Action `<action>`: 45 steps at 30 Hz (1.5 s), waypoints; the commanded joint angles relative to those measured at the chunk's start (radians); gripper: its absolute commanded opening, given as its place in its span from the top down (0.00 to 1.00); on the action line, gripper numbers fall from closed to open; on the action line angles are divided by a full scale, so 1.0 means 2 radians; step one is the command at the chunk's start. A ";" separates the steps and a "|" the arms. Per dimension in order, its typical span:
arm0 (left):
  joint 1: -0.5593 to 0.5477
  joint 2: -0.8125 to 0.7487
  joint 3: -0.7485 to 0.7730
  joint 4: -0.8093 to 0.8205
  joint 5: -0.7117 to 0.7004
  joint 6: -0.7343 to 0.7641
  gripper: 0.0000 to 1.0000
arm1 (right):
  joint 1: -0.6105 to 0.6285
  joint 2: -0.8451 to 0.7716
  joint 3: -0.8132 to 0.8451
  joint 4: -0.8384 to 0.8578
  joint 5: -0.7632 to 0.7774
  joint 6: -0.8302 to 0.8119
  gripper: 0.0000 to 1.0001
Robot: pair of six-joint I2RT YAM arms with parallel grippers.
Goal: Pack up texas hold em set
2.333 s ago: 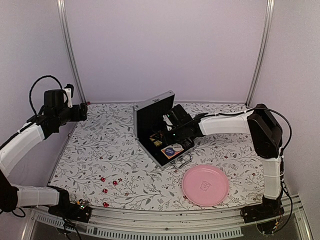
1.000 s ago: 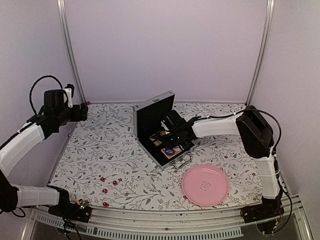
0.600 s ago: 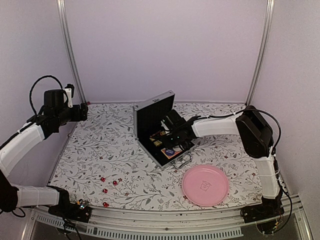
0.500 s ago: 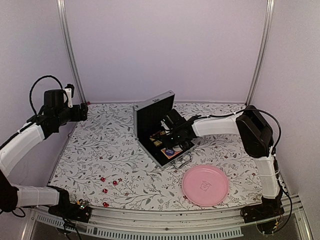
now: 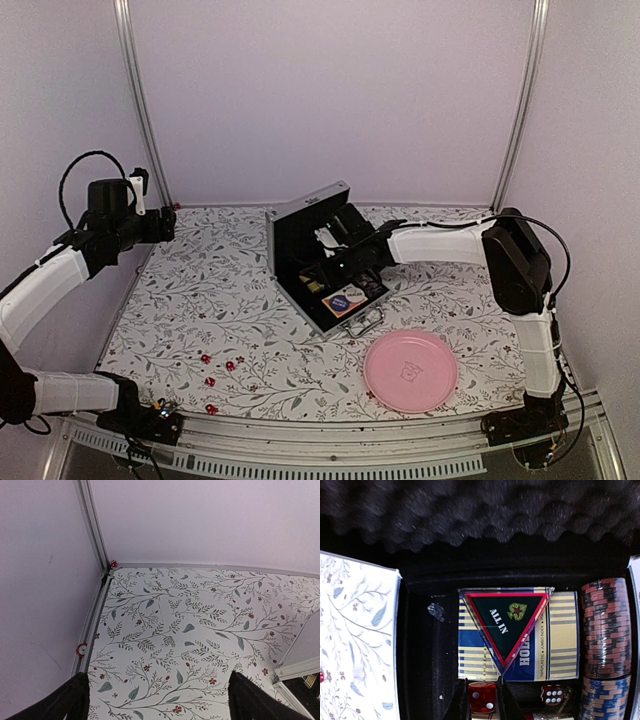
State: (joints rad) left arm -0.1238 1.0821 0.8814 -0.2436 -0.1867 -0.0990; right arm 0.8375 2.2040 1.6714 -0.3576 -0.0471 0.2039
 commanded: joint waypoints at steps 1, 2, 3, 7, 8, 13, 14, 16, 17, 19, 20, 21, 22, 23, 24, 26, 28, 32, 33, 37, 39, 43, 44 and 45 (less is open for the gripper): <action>0.002 -0.001 -0.004 0.011 0.006 -0.001 0.04 | -0.002 -0.030 0.012 -0.003 0.026 -0.007 0.97; 0.002 -0.001 -0.004 0.011 0.007 -0.001 0.04 | -0.001 -0.029 0.012 -0.007 0.035 -0.008 0.97; 0.002 -0.001 -0.004 0.011 0.006 -0.001 0.04 | -0.001 -0.027 0.011 -0.012 0.044 -0.009 0.97; 0.003 0.000 -0.003 0.011 0.007 -0.001 0.04 | -0.001 -0.018 0.010 -0.024 0.065 -0.014 0.97; 0.002 0.000 -0.003 0.011 0.007 -0.001 0.04 | -0.001 -0.015 0.010 -0.025 0.068 -0.014 0.97; 0.002 0.001 -0.003 0.010 0.007 -0.001 0.04 | -0.002 -0.002 0.010 -0.027 0.078 -0.012 0.97; 0.002 0.001 -0.003 0.010 0.008 -0.001 0.04 | -0.001 0.000 0.010 -0.027 0.077 -0.011 0.97; 0.003 0.001 -0.004 0.010 0.008 -0.001 0.04 | -0.001 0.005 0.011 -0.027 0.077 -0.009 0.97; 0.002 0.002 -0.004 0.011 0.009 -0.001 0.04 | -0.001 0.006 0.011 -0.027 0.076 -0.009 0.97; 0.003 0.002 -0.003 0.010 0.009 -0.001 0.04 | -0.001 0.009 0.010 -0.029 0.076 -0.007 0.97; 0.002 0.003 -0.003 0.010 0.009 -0.001 0.04 | -0.001 0.010 0.010 -0.029 0.076 -0.007 0.97; 0.002 0.003 -0.003 0.010 0.009 -0.001 0.04 | -0.001 0.012 0.010 -0.029 0.076 -0.007 0.97; 0.002 0.003 -0.003 0.010 0.009 -0.001 0.04 | -0.001 0.013 0.010 -0.030 0.076 -0.006 0.97; 0.002 0.003 -0.003 0.010 0.009 -0.001 0.04 | -0.001 0.015 0.010 -0.031 0.075 -0.006 0.97; 0.002 0.003 -0.003 0.010 0.009 -0.001 0.04 | -0.001 0.016 0.010 -0.031 0.076 -0.006 0.97; 0.002 0.003 -0.003 0.010 0.009 -0.001 0.04 | -0.001 0.018 0.010 -0.032 0.076 -0.005 0.97; 0.002 0.003 -0.003 0.010 0.009 -0.002 0.04 | -0.001 0.020 0.010 -0.034 0.076 -0.005 0.97; 0.003 0.004 -0.003 0.010 0.010 -0.001 0.04 | -0.002 0.019 0.008 -0.038 0.080 -0.005 0.97; 0.002 0.004 -0.003 0.010 0.010 -0.001 0.04 | -0.001 0.019 0.007 -0.039 0.080 -0.004 0.97; 0.002 0.004 -0.003 0.010 0.011 -0.001 0.04 | -0.001 0.014 0.004 -0.040 0.081 -0.005 0.97; 0.002 0.004 -0.003 0.010 0.011 -0.001 0.04 | -0.001 0.013 0.002 -0.041 0.081 -0.005 0.97; 0.002 0.004 -0.003 0.010 0.012 -0.002 0.04 | -0.001 0.009 -0.001 -0.043 0.085 -0.005 0.97; 0.002 0.004 -0.003 0.010 0.012 -0.002 0.04 | -0.001 0.009 -0.002 -0.044 0.085 -0.005 0.97; 0.003 0.004 -0.003 0.010 0.013 -0.002 0.04 | -0.001 0.009 -0.002 -0.043 0.086 -0.005 0.97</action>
State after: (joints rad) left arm -0.1238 1.0870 0.8814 -0.2440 -0.1684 -0.0990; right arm 0.8375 2.2307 1.6764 -0.4305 0.1009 0.1867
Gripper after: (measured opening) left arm 0.963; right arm 0.137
